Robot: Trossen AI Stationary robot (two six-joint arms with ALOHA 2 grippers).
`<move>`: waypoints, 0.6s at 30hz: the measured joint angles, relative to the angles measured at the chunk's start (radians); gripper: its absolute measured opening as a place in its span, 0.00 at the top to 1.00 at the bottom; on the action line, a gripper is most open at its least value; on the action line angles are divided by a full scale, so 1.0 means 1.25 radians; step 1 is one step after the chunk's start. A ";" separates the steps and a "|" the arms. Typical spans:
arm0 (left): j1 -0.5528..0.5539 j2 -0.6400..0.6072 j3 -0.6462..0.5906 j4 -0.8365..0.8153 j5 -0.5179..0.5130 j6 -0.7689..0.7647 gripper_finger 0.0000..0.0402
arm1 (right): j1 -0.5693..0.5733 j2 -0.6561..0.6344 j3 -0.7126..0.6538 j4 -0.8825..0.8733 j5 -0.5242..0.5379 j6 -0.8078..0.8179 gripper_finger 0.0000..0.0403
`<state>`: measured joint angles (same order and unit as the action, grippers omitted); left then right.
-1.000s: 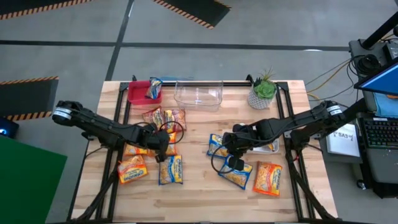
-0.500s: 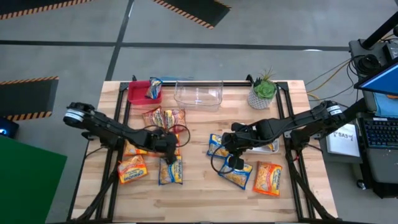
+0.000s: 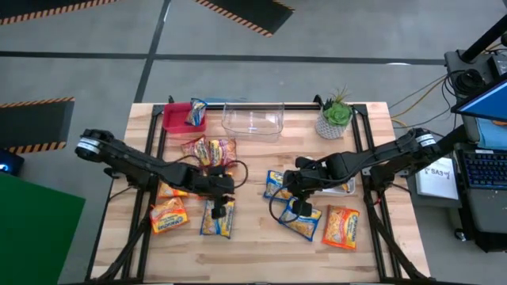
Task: Sort Maruchan noodles
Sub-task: Put the orange noodle pack into the transparent bin
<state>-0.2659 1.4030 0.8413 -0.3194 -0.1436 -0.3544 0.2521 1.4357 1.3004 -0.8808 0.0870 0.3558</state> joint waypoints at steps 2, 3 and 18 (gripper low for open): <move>-0.003 -0.045 -0.012 -0.005 0.000 -0.033 0.80 | 0.003 0.000 -0.009 0.000 0.015 -0.006 0.98; -0.003 -0.067 -0.022 -0.009 0.000 -0.053 0.80 | 0.004 -0.001 -0.016 0.003 0.024 -0.010 0.98; 0.000 -0.263 -0.249 -0.053 -0.158 -0.534 0.46 | 0.002 -0.099 -0.175 0.167 0.037 -0.030 0.98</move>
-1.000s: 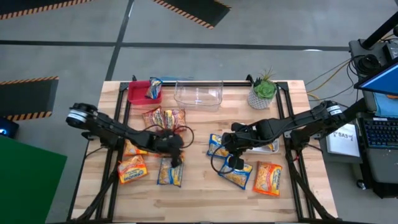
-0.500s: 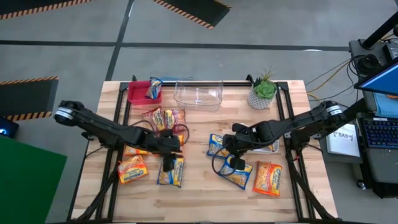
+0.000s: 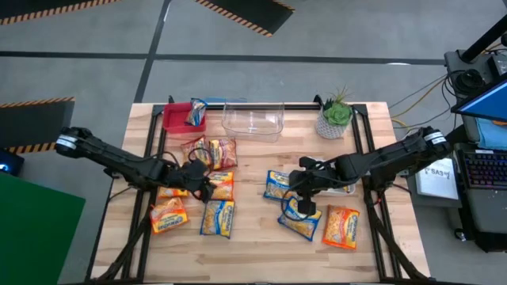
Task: Sort Maruchan noodles
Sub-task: Put the orange noodle pack into the transparent bin
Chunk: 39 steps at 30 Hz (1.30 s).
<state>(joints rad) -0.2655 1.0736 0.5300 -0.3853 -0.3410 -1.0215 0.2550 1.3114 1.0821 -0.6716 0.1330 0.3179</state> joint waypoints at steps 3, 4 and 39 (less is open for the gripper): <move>0.000 0.002 -0.027 0.009 -0.028 -0.058 0.39 | 0.000 -0.024 -0.014 0.004 0.000 0.025 0.98; 0.000 0.002 -0.036 0.008 -0.032 -0.075 0.37 | 0.000 -0.030 -0.017 0.007 -0.001 0.029 0.98; -0.029 0.252 0.011 0.080 -0.174 0.027 0.93 | -0.022 -0.038 -0.028 0.134 -0.001 0.038 0.98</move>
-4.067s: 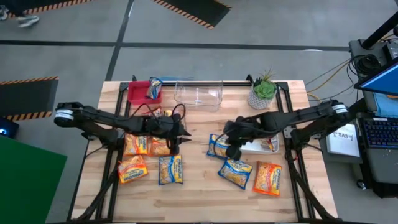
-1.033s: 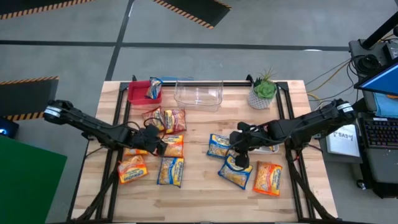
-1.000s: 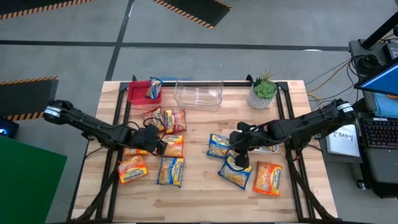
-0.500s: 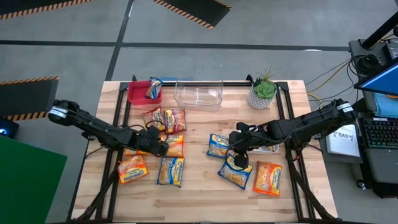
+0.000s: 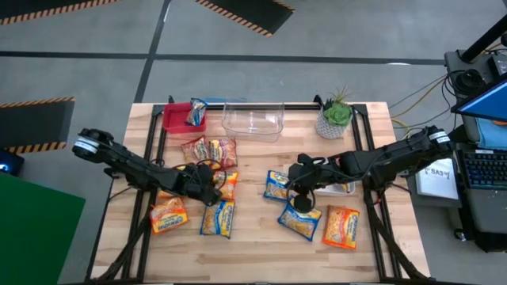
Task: Sort Maruchan noodles
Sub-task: Put the orange noodle pack into the transparent bin
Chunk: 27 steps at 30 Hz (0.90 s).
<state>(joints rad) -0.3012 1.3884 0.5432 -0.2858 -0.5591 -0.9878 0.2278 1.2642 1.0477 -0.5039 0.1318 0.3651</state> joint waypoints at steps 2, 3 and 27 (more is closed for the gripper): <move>0.000 -0.010 0.007 0.000 -0.005 0.022 0.98 | -0.004 0.000 0.000 0.001 0.000 -0.006 0.98; 0.000 -0.017 0.010 -0.002 -0.011 0.033 0.98 | -0.005 0.000 -0.001 0.000 0.000 -0.011 0.98; 0.048 -0.103 0.140 0.239 -0.069 0.800 1.00 | -0.034 0.000 -0.080 0.168 0.016 -0.071 0.98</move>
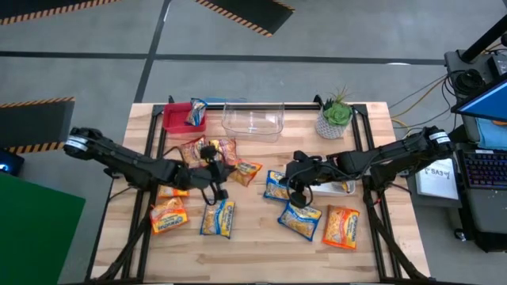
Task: Sort Maruchan noodles
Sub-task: Put the orange noodle pack into the transparent bin
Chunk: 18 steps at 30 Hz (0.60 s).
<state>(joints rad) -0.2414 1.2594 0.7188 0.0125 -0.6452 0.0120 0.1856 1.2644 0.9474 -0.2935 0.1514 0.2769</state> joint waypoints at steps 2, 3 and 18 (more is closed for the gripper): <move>0.024 0.000 0.019 0.000 0.000 0.051 1.00 | -0.001 0.000 0.000 0.000 0.014 -0.012 0.98; 0.038 0.000 0.029 0.000 0.000 0.074 1.00 | -0.001 0.000 0.000 0.000 0.022 -0.021 0.98; 0.403 0.025 0.173 -0.014 0.097 0.261 1.00 | -0.002 -0.006 0.000 -0.013 0.152 -0.056 0.98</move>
<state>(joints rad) 0.2628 1.2911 0.9355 -0.0054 -0.5242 0.3383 0.1825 1.2572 0.9474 -0.3092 0.3416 0.2073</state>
